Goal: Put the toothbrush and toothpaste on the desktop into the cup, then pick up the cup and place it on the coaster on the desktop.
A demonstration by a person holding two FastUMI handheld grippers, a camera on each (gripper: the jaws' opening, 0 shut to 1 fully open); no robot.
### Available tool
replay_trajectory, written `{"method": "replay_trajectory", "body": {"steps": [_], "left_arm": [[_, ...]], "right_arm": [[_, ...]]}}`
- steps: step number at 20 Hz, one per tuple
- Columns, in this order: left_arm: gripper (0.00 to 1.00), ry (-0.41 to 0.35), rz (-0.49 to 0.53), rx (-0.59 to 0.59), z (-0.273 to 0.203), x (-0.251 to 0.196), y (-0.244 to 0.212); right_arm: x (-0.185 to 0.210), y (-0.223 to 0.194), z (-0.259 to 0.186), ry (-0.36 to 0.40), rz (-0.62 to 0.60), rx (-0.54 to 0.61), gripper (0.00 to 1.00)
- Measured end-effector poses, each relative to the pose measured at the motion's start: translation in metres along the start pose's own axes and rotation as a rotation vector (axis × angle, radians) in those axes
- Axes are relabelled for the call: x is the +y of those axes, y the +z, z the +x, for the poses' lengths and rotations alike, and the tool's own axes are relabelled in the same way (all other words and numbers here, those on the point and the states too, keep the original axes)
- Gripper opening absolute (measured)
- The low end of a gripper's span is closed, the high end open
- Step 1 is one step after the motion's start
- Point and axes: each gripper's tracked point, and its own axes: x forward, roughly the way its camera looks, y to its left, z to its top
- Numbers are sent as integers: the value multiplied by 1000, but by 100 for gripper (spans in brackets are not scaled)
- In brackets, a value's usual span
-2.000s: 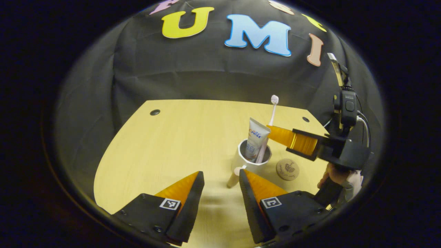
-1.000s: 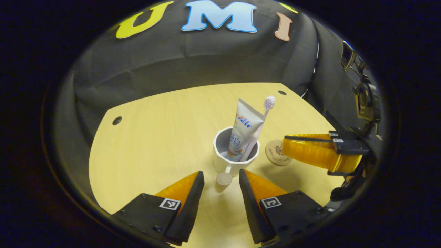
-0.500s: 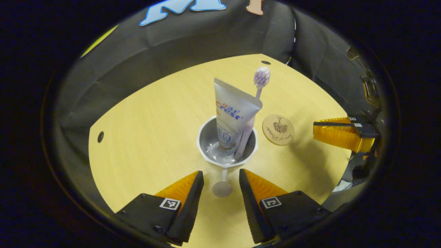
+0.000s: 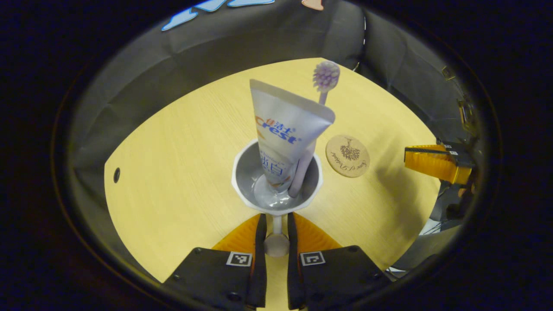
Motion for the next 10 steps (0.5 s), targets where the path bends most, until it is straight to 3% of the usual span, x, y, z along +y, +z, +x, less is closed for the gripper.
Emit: {"method": "replay_trajectory", "body": {"steps": [10], "left_arm": [[26,-27,38,-58,-10,-18,25]], "right_arm": [[-12,3,-5,-18,6,-7,11]]}}
